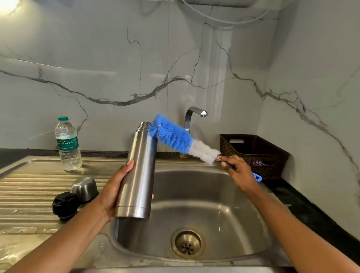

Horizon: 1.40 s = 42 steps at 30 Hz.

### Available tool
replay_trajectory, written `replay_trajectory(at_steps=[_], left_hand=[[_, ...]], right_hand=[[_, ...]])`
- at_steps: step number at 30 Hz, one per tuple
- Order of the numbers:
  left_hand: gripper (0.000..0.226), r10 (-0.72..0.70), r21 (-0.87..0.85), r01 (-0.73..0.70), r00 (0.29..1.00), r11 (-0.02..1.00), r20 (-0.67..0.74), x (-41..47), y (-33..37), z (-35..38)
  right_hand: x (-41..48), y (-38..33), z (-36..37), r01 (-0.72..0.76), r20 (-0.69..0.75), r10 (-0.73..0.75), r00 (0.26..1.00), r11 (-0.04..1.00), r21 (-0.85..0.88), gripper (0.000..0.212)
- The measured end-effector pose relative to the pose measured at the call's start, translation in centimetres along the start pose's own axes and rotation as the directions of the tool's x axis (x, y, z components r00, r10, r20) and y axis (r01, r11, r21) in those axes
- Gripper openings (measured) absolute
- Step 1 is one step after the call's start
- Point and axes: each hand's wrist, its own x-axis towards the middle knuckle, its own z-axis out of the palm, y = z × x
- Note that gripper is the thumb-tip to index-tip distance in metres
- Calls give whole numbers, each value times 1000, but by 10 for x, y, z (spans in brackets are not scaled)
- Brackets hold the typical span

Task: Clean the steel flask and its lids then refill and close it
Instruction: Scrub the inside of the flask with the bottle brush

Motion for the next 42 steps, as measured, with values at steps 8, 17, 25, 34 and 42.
replay_trajectory(at_steps=[8,17,25,34,42], left_hand=[[87,53,-10,-53,998,999,30,-2,3,-3],[109,-24,34,24,1000,999,1,-8,3,7],[107,52,61,-49,997,997,-56,-7,3,9],[87,99,-56,-97,995,994,28,-2,1,3],[99,20,35,-20,1000,999,-9,-3,-1,5]], right_hand=[[-1,-18,15,57,32,-58,998,998,33,29],[0,-14,9,53,31,-54,998,998,41,29],[-5,1,-1,18,30,-19,999,1000,19,36],[-2,-6,15,20,27,-19,999,1000,-17,29],[0,-20,25,73,36,-71,997,996,-44,27]])
